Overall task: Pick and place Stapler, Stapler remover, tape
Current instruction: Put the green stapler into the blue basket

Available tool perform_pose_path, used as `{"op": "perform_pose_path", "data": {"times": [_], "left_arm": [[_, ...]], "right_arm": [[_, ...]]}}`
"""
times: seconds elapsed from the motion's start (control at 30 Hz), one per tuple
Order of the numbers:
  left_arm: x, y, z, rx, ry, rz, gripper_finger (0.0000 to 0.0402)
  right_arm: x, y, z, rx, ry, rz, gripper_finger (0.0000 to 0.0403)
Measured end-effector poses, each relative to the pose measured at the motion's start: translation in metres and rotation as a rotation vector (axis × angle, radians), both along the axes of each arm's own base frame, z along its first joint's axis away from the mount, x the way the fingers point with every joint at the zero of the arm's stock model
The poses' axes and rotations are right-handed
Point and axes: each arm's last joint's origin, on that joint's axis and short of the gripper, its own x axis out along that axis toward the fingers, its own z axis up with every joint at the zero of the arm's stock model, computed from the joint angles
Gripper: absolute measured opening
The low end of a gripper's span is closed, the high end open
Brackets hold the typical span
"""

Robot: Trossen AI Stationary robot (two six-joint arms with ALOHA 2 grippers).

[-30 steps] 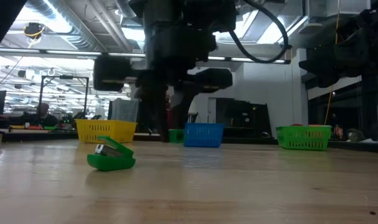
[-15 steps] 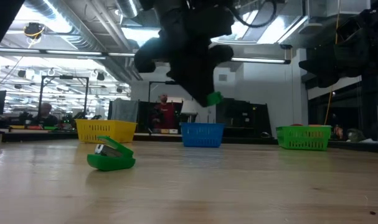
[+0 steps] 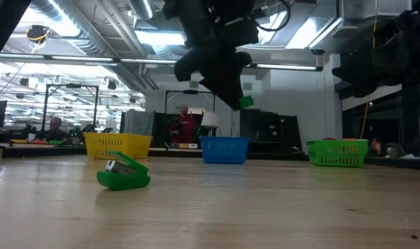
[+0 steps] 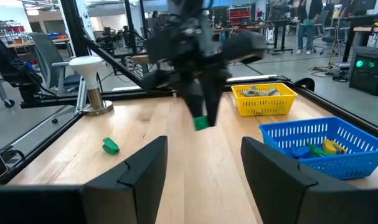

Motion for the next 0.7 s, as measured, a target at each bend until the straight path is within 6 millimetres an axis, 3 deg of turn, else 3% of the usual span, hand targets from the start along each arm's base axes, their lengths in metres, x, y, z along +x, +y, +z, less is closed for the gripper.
{"op": "perform_pose_path", "data": {"times": [0.4,0.7], "left_arm": [[0.001,0.059,0.005,-0.048,-0.100,0.156,0.0058],[-0.008,0.111,0.005,0.091,-0.129,0.427,0.0058]], "right_arm": [[0.000,0.000,0.000,0.000,0.000,0.000,0.0210],[0.000,0.000,0.000,0.000,0.000,0.000,0.0211]]}}
